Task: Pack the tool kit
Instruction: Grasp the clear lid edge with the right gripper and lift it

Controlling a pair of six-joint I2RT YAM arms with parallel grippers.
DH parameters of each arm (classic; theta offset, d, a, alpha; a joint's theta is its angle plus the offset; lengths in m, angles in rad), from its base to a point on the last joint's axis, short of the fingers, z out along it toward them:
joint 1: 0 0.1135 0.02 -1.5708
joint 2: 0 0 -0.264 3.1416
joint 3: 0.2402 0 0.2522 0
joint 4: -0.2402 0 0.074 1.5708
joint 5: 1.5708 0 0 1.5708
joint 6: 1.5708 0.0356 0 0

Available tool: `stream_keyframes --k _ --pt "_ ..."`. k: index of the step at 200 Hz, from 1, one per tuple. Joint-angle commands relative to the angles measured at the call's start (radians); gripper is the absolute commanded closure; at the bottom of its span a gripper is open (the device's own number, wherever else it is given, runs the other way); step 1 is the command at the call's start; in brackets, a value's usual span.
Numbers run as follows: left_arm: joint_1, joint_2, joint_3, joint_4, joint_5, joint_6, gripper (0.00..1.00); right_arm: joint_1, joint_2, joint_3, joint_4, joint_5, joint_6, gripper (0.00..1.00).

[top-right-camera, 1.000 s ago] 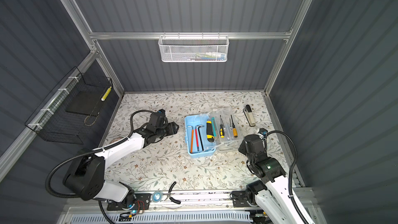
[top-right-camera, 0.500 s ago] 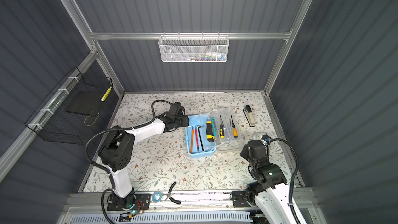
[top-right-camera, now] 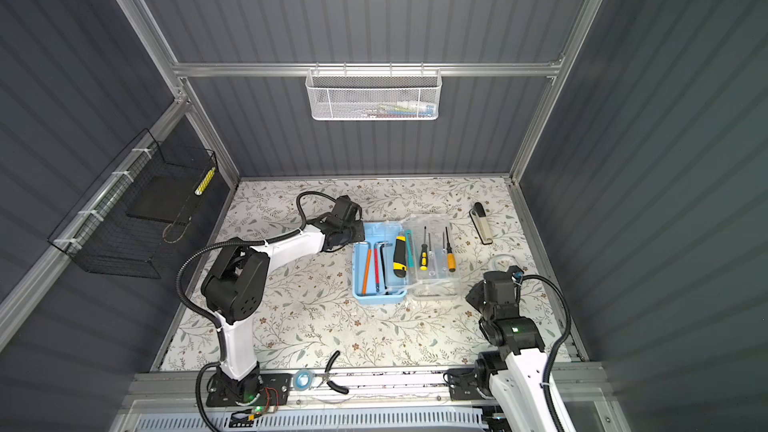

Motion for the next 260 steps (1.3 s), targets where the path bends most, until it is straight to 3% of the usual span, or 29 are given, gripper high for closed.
stream_keyframes --k 1,96,130,185,219,232,260 --pt "0.005 0.007 0.014 -0.037 -0.026 0.03 0.99 -0.009 -0.004 -0.035 0.119 -0.143 -0.022 0.61" --pt "0.007 -0.05 -0.054 -0.033 -0.095 -0.073 1.0 -0.008 0.09 -0.144 0.268 -0.409 -0.022 0.63" --pt "0.008 -0.065 -0.078 -0.005 -0.081 -0.102 1.0 -0.003 0.117 -0.142 0.263 -0.382 -0.019 0.63" --pt "0.007 -0.081 -0.096 0.013 -0.057 -0.115 1.0 0.001 0.267 -0.116 0.319 -0.38 -0.018 0.73" --pt "0.007 -0.089 -0.107 0.03 -0.043 -0.123 1.0 0.006 0.282 -0.114 0.327 -0.358 -0.012 0.89" --pt "0.007 -0.088 -0.109 0.035 -0.036 -0.129 1.0 0.009 0.279 -0.109 0.323 -0.348 -0.012 1.0" --pt "0.006 -0.09 -0.117 0.053 -0.002 -0.138 1.0 0.022 0.241 -0.07 0.279 -0.3 -0.025 1.0"
